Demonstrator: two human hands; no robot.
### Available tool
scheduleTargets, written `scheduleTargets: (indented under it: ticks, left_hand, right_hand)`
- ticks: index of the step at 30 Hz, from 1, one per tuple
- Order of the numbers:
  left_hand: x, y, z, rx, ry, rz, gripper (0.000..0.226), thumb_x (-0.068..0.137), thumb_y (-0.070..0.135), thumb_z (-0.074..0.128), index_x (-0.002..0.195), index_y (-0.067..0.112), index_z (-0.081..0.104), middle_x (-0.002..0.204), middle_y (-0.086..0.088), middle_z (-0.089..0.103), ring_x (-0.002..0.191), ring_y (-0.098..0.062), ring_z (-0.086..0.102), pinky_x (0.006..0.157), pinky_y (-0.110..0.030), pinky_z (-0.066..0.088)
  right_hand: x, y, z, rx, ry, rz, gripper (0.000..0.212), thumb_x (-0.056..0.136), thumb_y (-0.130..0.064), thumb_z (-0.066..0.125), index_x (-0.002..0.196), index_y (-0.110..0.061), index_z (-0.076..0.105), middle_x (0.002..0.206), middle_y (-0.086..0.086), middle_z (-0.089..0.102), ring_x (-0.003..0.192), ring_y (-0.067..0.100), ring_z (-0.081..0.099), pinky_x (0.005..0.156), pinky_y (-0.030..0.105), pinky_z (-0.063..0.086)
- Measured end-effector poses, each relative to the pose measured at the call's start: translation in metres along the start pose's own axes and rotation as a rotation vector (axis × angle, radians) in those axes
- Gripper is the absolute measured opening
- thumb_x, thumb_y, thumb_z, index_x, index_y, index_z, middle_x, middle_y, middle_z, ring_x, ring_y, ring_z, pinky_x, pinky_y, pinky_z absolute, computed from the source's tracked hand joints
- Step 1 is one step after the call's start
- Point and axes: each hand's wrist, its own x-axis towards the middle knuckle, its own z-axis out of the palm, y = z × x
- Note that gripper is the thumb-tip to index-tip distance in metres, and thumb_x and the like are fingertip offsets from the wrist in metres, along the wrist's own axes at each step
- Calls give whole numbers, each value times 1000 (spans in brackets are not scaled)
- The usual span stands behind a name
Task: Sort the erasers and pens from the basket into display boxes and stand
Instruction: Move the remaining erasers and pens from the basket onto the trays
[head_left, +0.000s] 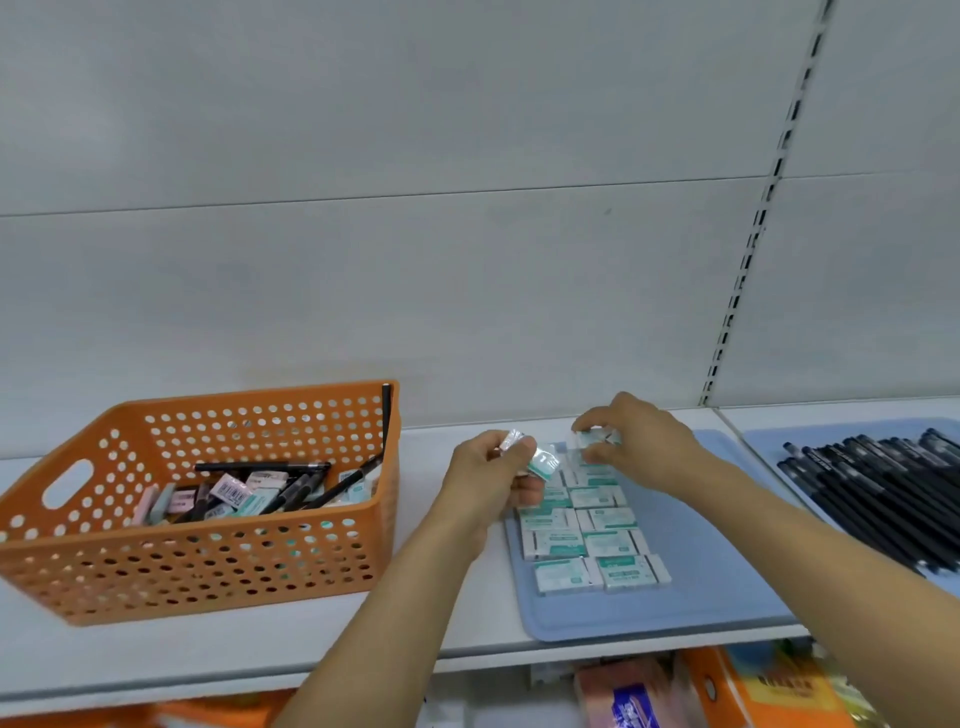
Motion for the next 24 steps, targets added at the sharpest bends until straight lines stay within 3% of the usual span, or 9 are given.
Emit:
scheduleTargets:
  ticks: [4,6,9,11,15,20,24]
  left_hand:
    - [23,4,8,29,8,-21,19,96,18,60,104,1,61,82,-15,69,57,-15,65,56,-23,56]
    - [31,4,10,70,19,-25,20,96,18,59,105,0,59,83,-17,69,59,-17,64,56,-25,56]
    - [39,5,11,89,5,-29,21,98,19,57,105,0,58,81,-17,70,64,-21,66,62,-31,59]
    - [42,6,12,89,-21,-33,21,98,21,56,107,1,58,84,-17,72,68,-23,69,65,-32,61]
    - [45,9,10,44,-18,-43,19,99,18,53,106,1,59,96,-20,71,74,-24,71,66,-30,61]
    - [48,7,2,45,128,-62,15,99,17,52,103,3,58,92,-14,67,69,-19,68,61,-24,59]
    - [45,0,-1,294,186,13,17,96,21,57,98,5,62,82,-5,64,66,-13,58,58,-24,50]
  right_hand:
    - [12,6,9,1,-126,-1,38,86,-37,69,122,-30,62,115,-4,48,110,18,54,88,31,45]
    - [10,11,10,50,-108,-13,43,86,-36,70,127,-29,59,119,-3,50,111,17,52,92,30,44]
    - [7,10,8,241,5,-114,42,83,-31,73,123,-31,60,110,-5,54,102,11,54,82,18,40]
    - [7,2,7,297,-14,-184,40,80,-27,77,118,-30,64,103,-8,57,97,8,55,81,17,42]
    - [16,-8,7,99,11,-254,21,86,-29,69,107,-25,68,100,-4,60,93,16,57,83,36,48]
    - [23,-16,16,-37,-31,-261,16,93,-31,59,104,-26,69,105,-4,58,96,17,56,81,33,47]
    - [21,-10,21,38,-51,-208,25,90,-31,64,114,-25,63,109,-4,56,99,16,55,85,32,46]
